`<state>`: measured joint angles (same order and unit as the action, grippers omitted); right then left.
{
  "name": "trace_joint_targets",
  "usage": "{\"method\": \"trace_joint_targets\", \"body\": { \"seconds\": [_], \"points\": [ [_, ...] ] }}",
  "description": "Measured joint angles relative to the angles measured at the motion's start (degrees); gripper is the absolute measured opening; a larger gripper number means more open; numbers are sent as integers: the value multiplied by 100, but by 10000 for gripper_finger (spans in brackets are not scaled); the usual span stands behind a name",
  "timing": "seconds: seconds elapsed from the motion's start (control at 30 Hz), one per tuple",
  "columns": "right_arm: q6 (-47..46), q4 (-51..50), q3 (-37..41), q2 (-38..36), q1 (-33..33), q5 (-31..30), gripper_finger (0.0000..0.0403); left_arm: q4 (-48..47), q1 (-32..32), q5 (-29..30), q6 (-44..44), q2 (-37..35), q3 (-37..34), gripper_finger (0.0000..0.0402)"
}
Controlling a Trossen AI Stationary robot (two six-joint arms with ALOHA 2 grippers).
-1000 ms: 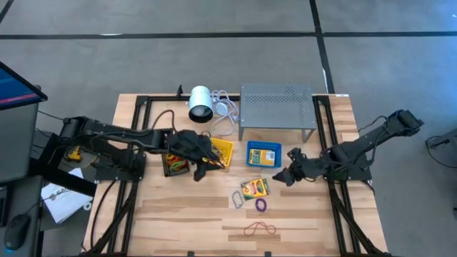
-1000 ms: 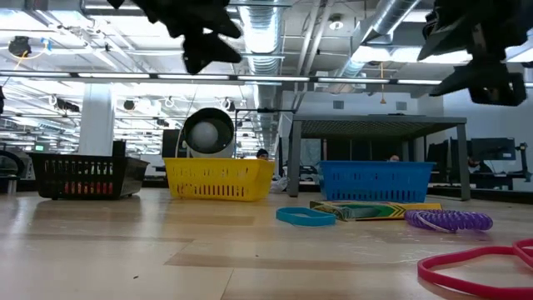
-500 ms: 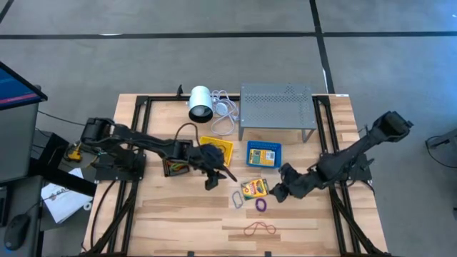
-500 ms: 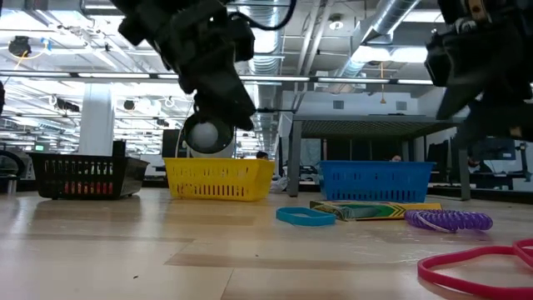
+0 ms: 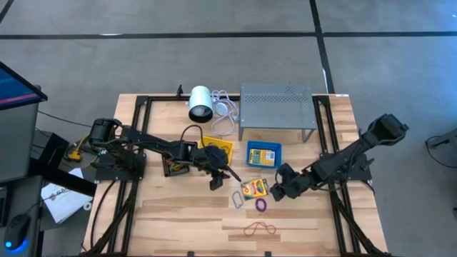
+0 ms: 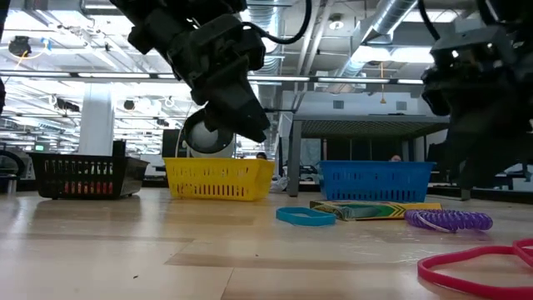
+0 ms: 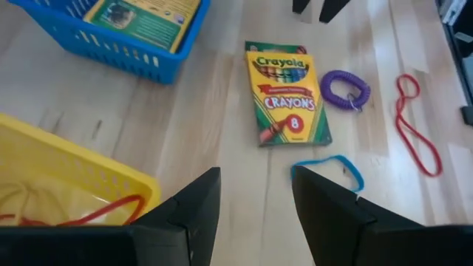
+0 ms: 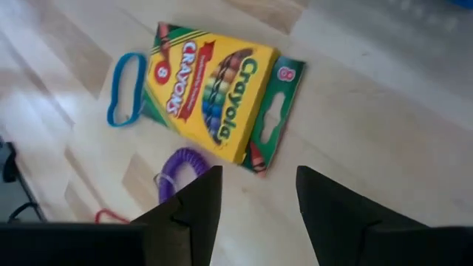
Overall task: Pick & Place Office Desk Supplies
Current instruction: Put the crayon box into the blue bin
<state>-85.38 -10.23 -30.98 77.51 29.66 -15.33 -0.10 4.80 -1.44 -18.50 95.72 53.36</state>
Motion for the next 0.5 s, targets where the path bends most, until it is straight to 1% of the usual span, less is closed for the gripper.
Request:
{"method": "trace_joint_targets", "body": {
  "seconds": [0.23,0.27,0.5],
  "points": [
    [114,60,20,59,-246,52,170,49,0,153,5,144,0,165],
    [116,53,20,59,-268,52,170,181,0,149,4,231,26,165],
    [157,44,20,59,-373,77,170,126,0,15,53,836,367,165]
  ]
}}
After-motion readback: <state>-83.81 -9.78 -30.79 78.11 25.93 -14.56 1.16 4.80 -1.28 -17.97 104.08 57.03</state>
